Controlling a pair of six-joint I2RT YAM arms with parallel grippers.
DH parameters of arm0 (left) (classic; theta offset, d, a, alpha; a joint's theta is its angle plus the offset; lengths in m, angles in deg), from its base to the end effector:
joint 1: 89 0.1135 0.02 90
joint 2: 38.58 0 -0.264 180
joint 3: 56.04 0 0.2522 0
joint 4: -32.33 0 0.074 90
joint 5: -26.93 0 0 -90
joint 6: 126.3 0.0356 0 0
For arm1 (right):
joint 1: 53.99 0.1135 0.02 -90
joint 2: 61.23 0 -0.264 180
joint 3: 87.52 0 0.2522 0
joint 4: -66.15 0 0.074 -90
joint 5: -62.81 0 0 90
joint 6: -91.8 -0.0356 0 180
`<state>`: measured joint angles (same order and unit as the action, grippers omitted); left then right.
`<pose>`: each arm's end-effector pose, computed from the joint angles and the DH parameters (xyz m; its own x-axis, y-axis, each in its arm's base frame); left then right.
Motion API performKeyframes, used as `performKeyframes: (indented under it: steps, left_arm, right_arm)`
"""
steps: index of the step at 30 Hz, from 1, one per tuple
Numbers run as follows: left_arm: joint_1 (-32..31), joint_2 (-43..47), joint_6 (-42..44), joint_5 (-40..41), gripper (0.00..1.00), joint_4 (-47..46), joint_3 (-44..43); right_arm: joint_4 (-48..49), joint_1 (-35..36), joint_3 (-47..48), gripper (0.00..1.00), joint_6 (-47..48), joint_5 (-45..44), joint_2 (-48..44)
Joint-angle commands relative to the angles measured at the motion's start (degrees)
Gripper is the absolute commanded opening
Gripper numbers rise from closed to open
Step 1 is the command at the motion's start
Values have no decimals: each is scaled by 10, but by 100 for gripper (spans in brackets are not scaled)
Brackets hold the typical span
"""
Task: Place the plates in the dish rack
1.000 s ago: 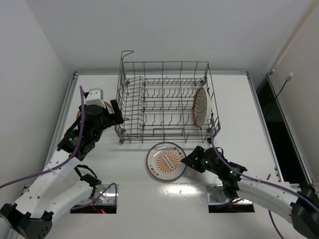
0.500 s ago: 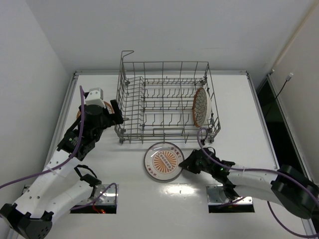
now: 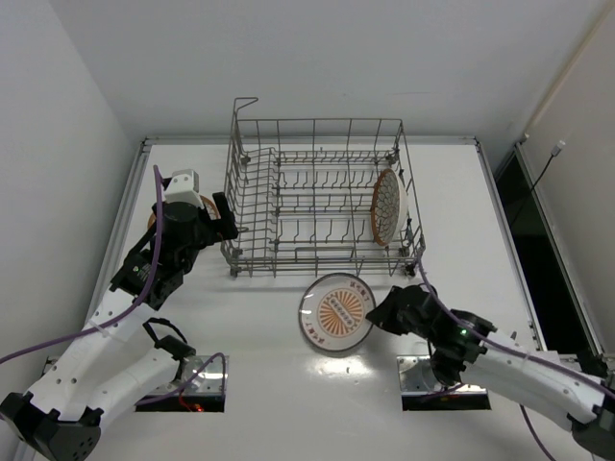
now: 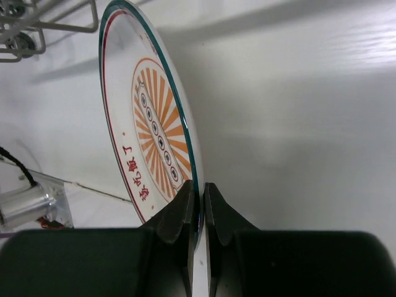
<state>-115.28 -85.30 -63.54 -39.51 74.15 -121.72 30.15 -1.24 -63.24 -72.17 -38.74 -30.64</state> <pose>0.1639 -0.0651 0.3462 -0.3443 -0.2979 -0.8903 -0.0922 0.9545 -0.2837 0.0807 0.0943 0.1468 -0.7759 0.5353 -0.3337 0.2010 0.7113 0.6735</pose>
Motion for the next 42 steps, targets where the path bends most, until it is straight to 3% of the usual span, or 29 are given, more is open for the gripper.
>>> performKeyframes:
  steps: [1,9,17,30,36,42]
  left_arm:
    - [-4,3,0,-1,100,-4,-24]
    - [-4,3,0,-1,100,-4,-24]
    - [-4,3,0,-1,100,-4,-24]
    - [-4,3,0,-1,100,-4,-24]
    - [-4,3,0,-1,100,-4,-24]
    - [-4,3,0,-1,100,-4,-24]
  right_arm:
    - [-209,9,99,0,48,-60,-60]
    - [-427,2,338,0,70,-170,-124]
    - [-540,2,585,0,110,-311,-34]
    - [-581,2,882,0,169,-572,379]
    - [-581,-3,958,0,215,-641,513]
    - [-581,-19,972,0,226,-683,610]
